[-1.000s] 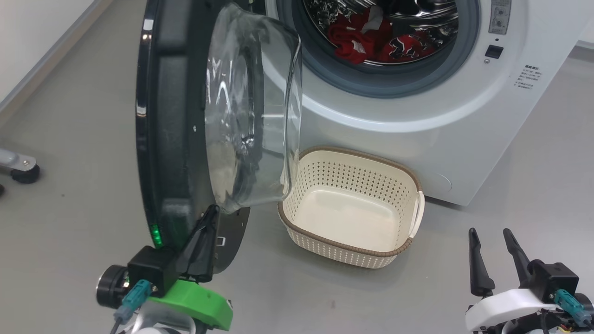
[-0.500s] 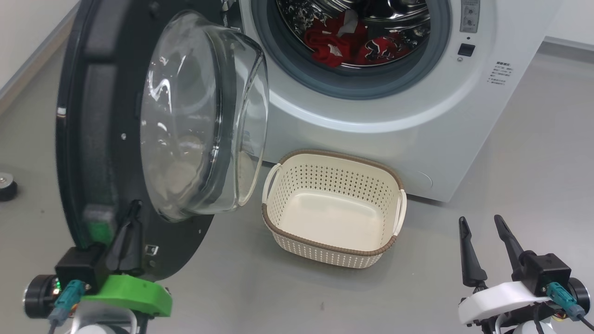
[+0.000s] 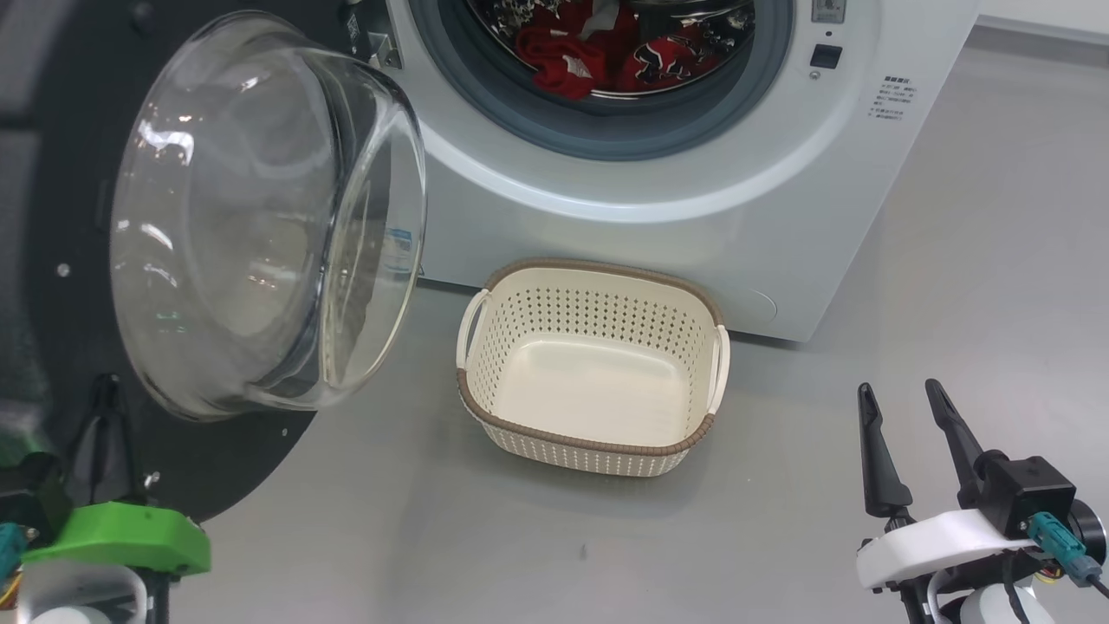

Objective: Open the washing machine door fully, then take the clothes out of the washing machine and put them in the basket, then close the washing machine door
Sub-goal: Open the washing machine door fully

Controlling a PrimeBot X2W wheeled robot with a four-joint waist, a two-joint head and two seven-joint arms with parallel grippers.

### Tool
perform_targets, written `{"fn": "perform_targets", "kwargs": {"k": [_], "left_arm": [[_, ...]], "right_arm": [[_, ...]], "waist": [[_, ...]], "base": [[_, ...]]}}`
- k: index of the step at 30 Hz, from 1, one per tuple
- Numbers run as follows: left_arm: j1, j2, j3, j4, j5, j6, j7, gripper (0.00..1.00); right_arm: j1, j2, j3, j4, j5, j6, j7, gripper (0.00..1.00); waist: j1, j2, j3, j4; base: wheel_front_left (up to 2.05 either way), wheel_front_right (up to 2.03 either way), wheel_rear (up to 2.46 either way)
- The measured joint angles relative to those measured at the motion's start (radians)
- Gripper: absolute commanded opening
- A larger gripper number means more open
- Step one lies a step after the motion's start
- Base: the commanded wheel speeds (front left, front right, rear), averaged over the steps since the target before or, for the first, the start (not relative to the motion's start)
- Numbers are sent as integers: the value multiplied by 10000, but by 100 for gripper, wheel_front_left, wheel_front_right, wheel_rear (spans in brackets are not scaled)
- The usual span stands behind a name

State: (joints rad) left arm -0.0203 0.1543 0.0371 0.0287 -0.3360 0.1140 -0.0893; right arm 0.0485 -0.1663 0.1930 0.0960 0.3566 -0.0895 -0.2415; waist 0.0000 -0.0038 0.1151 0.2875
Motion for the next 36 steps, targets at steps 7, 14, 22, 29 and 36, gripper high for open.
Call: {"fn": "perform_targets", "kwargs": {"k": [7, 14, 22, 29, 36], "left_arm": [[-478, 63, 815, 408, -159, 0, 0, 0], [-921, 215, 1511, 974, -445, 2, 0, 0], [-1485, 539, 2383, 1948, -650, 48, -13, 0], [-1700, 569, 2566, 2489, -719, 48, -201, 0], [-1700, 543, 2554, 2755, -719, 48, -489, 0]], "right_arm": [[-96, -132, -198, -102, 0, -10, 84, 100], [-202, -178, -291, -180, 0, -12, 119, 100], [-372, -182, -336, -203, 2, -12, 130, 100], [-379, -182, -384, -182, 8, -12, 130, 100], [-383, -174, -339, -73, 17, -10, 130, 100]], "waist": [[1, 0, 331, -170], [0, 0, 553, -311], [0, 0, 761, -441], [0, 0, 748, -470], [0, 0, 603, -509]], "base": [[0, 0, 0], [0, 0, 0], [0, 0, 0], [0, 0, 0], [0, 0, 0]]}}
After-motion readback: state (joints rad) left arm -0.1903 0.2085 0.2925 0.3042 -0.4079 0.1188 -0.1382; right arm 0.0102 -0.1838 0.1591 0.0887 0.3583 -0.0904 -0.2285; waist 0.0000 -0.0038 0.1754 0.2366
